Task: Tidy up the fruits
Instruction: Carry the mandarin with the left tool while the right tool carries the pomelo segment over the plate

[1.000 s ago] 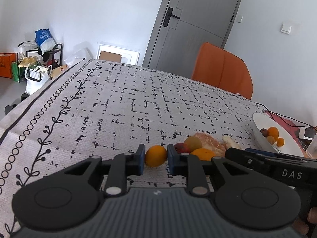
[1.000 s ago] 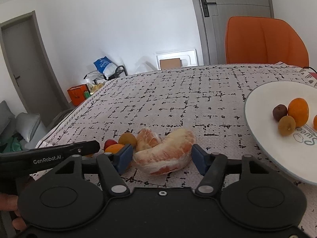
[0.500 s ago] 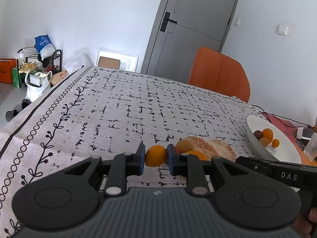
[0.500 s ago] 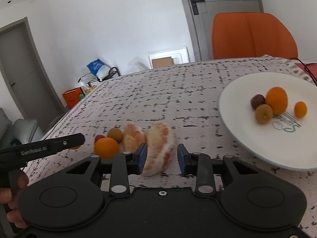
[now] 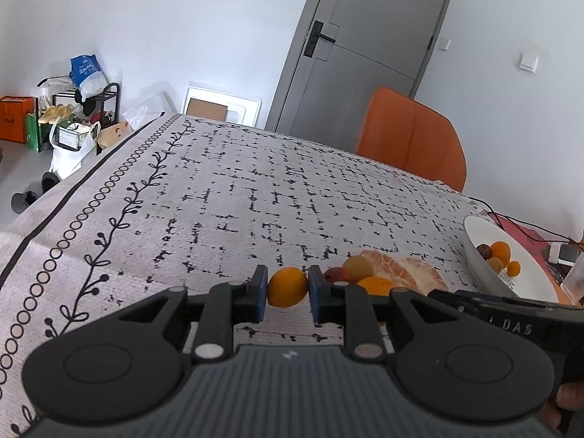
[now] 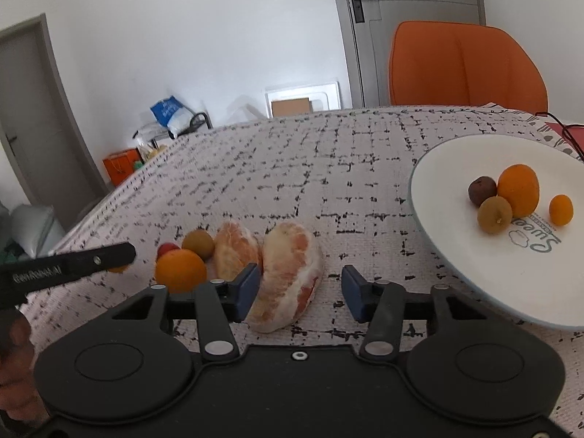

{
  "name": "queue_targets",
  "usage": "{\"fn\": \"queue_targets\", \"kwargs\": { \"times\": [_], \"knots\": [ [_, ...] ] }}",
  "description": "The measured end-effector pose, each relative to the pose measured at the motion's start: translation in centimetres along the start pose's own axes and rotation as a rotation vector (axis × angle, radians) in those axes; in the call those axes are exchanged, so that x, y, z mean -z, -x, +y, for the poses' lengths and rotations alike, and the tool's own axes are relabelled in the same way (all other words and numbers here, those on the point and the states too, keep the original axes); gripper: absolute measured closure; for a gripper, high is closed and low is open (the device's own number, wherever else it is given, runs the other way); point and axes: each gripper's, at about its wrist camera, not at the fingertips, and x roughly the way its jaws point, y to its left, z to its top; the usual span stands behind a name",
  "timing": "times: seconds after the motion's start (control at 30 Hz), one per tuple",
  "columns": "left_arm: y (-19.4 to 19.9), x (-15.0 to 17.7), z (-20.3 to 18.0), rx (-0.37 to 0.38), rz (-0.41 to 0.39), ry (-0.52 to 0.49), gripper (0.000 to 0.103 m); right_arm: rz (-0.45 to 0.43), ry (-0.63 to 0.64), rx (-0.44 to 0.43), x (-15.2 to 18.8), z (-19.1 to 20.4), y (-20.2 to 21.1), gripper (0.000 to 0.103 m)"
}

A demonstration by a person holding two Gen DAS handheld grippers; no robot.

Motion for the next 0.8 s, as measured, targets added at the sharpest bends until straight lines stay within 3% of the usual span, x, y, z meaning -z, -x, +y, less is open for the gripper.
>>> {"fn": "queue_targets", "kwargs": {
  "times": [0.5, 0.8],
  "knots": [
    [0.5, 0.0, 1.2, 0.003, -0.008, 0.027, 0.081, -0.002, 0.157, 0.101, 0.2, 3.0, -1.0, 0.065],
    [0.7, -0.2, -0.2, 0.012, -0.005, 0.001, 0.081, -0.015, 0.089, 0.073, 0.6, 1.3, 0.6, 0.067]
  ]
}}
